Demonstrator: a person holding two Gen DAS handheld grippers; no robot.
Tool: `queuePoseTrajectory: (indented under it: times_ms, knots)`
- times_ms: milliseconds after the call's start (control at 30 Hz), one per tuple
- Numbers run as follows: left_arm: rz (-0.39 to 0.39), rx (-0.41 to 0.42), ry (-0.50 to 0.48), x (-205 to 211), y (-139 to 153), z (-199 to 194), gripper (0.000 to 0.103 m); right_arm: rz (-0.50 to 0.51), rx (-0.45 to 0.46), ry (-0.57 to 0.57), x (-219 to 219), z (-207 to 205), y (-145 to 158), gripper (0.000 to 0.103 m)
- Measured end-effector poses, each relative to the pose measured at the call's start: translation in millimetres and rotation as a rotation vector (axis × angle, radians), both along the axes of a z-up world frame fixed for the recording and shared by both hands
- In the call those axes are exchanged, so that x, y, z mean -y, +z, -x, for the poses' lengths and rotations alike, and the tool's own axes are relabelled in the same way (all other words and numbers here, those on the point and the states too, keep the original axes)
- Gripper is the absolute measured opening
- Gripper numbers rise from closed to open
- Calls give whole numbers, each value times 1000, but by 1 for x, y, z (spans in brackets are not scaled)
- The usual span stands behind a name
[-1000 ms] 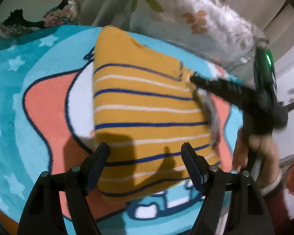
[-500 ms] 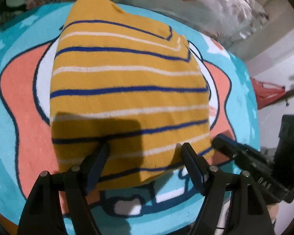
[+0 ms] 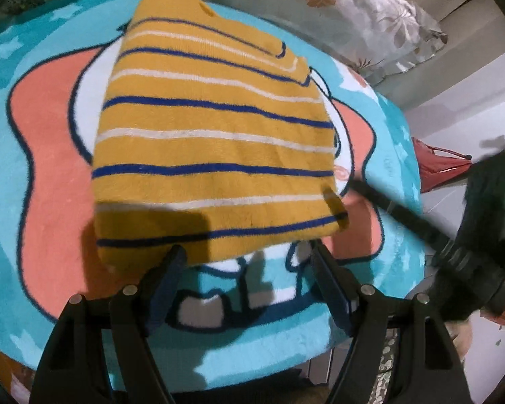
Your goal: Fold small clothes
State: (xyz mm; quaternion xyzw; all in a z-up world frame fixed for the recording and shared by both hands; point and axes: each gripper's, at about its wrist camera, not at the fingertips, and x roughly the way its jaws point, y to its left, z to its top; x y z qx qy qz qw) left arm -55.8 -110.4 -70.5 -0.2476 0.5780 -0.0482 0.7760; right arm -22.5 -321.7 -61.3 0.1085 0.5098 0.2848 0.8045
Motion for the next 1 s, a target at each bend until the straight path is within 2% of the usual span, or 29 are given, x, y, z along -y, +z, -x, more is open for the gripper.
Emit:
queuePoseTrajectory:
  times_ms: [67,167,233,267,300,333,367,433,467,533,567,633,733,767,800,833,900,967,1000]
  knots:
    - [-14,11,14,-3,4,5,75,-38,44,4,-12,-10,18,29]
    - [-34,16,42,-10,9,12,75,-117,57,56,-40,-31,27,29]
    - [-58,16,59,-14,11,13,75,-155,11,103,-57,-47,16,30]
    - [-71,15,68,-15,12,12,75,-137,-34,105,-63,-57,2,30]
    - [-84,15,80,-19,14,13,75,-91,-61,85,-62,-63,-9,26]
    - [-93,17,96,-24,16,15,76,-48,-84,60,-60,-70,-20,7]
    - [-96,20,109,-29,18,17,76,-49,-96,30,-53,-74,-23,0]
    - [-100,24,138,-42,21,23,76,-53,-121,-15,-45,-74,-17,0]
    - [-102,23,150,-45,21,24,76,-32,-97,-17,-47,-71,-8,0]
    - [-114,21,175,-52,21,25,76,-9,-31,11,-61,-67,9,14]
    - [-120,20,180,-52,22,26,76,-28,-10,35,-70,-66,16,18]
    - [-139,13,188,-52,21,27,76,-82,-11,79,-84,-70,19,38]
    - [-178,11,180,-47,23,28,76,-78,-56,99,-97,-88,-4,38]
    - [-187,12,179,-45,24,27,76,-90,-72,90,-94,-94,-11,34]
    - [-196,15,178,-44,25,28,76,-126,-103,73,-84,-101,-17,21]
    - [-205,19,178,-43,27,31,76,-168,-140,44,-73,-108,-21,14]
    - [-219,21,180,-44,28,34,76,-204,-132,-17,-55,-116,-15,16]
    - [-230,20,182,-44,30,36,76,-168,-89,-75,-45,-126,-6,27]
    - [-237,18,183,-43,30,36,76,-178,-98,-88,-42,-132,-7,38]
